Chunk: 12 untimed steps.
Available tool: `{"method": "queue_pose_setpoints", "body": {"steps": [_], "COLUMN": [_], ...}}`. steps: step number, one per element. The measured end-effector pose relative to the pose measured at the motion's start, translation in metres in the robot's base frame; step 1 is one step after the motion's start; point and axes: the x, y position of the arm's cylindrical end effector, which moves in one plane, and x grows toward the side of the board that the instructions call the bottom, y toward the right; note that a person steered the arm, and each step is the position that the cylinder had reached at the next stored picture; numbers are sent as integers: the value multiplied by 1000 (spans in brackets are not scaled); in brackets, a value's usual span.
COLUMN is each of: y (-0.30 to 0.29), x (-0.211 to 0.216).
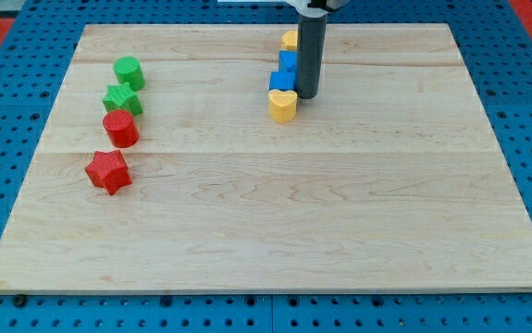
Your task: Slide the blue triangle left a bit
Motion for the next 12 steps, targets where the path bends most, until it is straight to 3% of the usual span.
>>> {"method": "queue_pose_setpoints", "body": {"steps": [1,2,3,5,6,8,9,11,12], "y": [24,76,88,88,98,147,136,39,21], "x": [2,44,78,82,76,12,-19,-32,-48]}}
